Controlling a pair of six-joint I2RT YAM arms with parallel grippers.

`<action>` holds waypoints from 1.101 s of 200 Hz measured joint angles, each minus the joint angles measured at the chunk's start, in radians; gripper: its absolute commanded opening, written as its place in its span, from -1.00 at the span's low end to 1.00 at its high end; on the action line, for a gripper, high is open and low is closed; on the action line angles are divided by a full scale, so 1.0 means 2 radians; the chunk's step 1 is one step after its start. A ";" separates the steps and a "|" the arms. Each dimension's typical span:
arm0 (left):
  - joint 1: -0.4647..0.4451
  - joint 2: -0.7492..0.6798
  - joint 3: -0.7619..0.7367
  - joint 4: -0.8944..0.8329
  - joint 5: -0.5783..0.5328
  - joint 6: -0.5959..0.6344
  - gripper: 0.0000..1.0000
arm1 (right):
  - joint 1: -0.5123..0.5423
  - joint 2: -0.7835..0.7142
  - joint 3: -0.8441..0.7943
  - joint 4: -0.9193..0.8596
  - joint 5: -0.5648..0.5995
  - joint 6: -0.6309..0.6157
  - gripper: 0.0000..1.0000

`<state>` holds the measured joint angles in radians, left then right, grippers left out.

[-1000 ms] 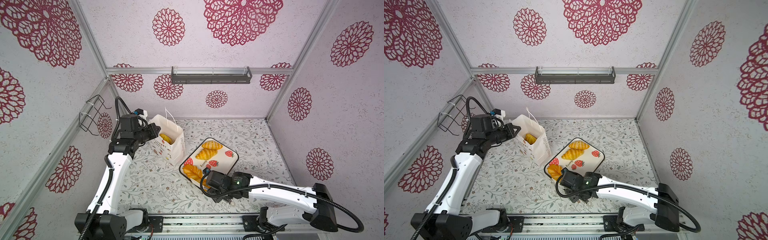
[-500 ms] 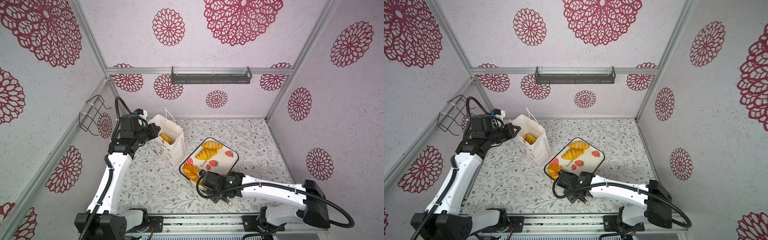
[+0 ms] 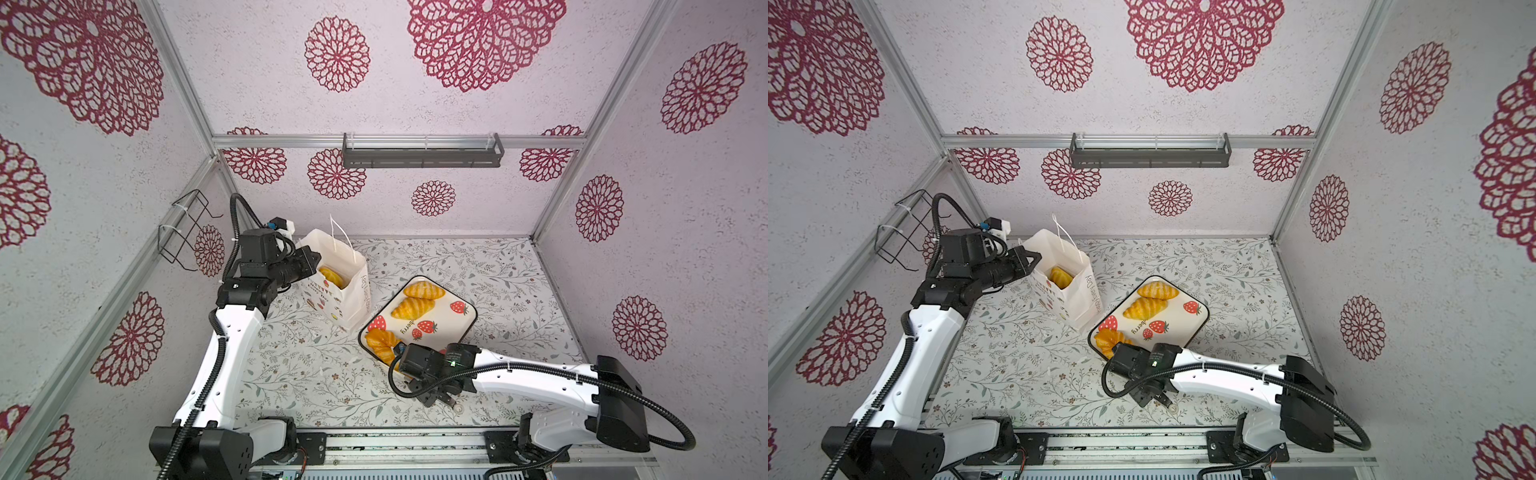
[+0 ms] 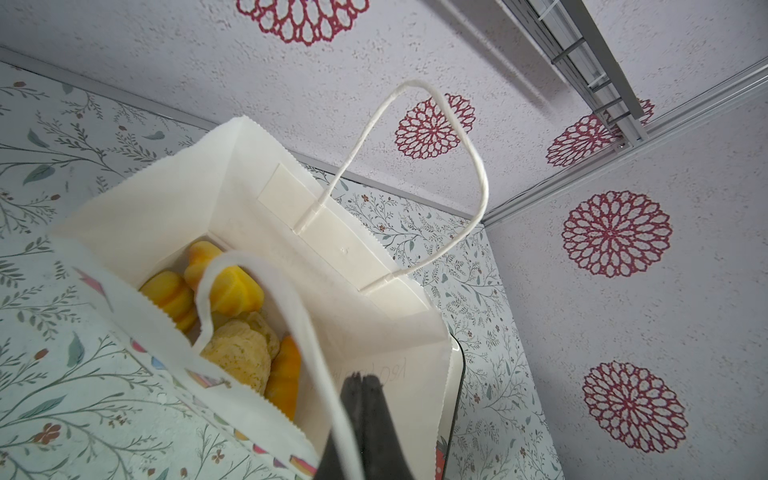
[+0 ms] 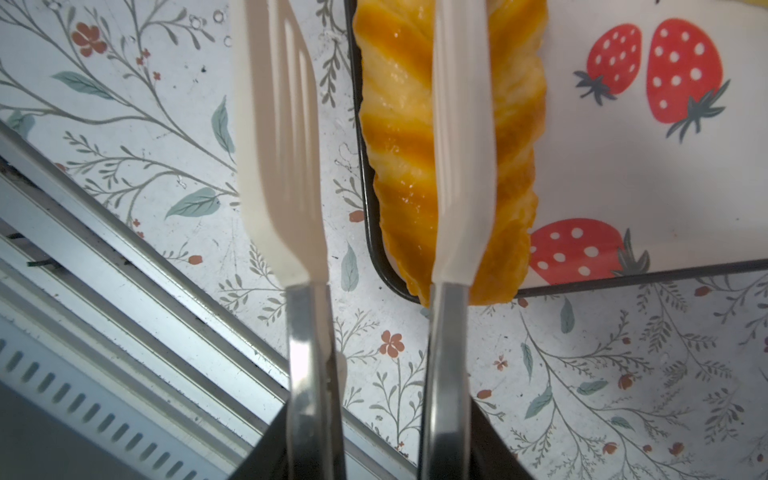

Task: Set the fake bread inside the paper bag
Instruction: 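Lower the right tongs around the braided loaf on the tray, then close the right tongs on the braided loaf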

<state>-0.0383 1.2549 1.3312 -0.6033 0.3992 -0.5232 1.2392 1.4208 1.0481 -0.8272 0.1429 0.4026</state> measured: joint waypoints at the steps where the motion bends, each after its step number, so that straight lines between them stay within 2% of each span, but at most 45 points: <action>1: 0.000 0.000 0.000 0.000 0.000 0.000 -1.00 | 0.000 0.000 0.000 0.000 0.000 0.000 -0.31; 133: 0.000 0.008 0.000 0.003 0.000 0.000 -1.00 | -0.011 0.002 0.000 0.005 0.000 -0.006 -0.32; 220: 0.000 0.008 0.000 0.003 0.000 0.000 -1.00 | -0.025 0.029 0.000 -0.006 0.018 -0.010 -0.36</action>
<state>-0.0383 1.2705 1.3308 -0.5972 0.3988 -0.5236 1.1900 1.4784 1.0481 -0.8398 0.1787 0.3832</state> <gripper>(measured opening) 0.030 0.329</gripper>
